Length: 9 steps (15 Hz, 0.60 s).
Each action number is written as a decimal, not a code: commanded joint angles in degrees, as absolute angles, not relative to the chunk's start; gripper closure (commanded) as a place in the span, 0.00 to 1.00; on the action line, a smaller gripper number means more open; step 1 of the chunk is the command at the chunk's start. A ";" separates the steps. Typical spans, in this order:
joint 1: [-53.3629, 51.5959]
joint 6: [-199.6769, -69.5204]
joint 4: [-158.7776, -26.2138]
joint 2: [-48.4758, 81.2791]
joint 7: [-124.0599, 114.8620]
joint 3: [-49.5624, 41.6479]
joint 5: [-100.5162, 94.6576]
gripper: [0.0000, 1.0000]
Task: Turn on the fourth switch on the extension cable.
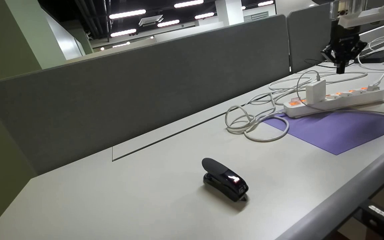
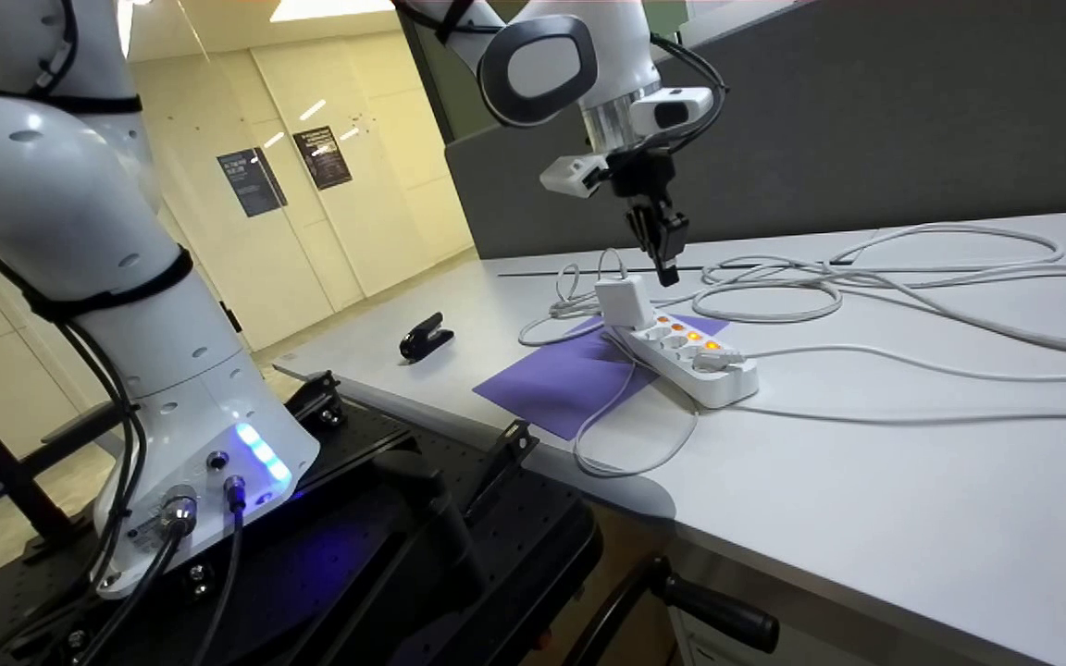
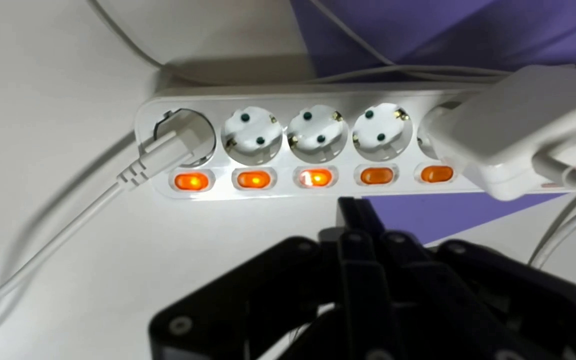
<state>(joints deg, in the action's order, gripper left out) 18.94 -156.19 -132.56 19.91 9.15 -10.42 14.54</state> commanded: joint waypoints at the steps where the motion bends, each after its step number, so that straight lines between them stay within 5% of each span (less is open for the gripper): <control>1: 19.54 -157.17 -132.35 20.25 8.52 -9.79 14.49 1.00; 9: 20.24 -160.69 -128.42 26.64 5.93 -8.86 16.00 1.00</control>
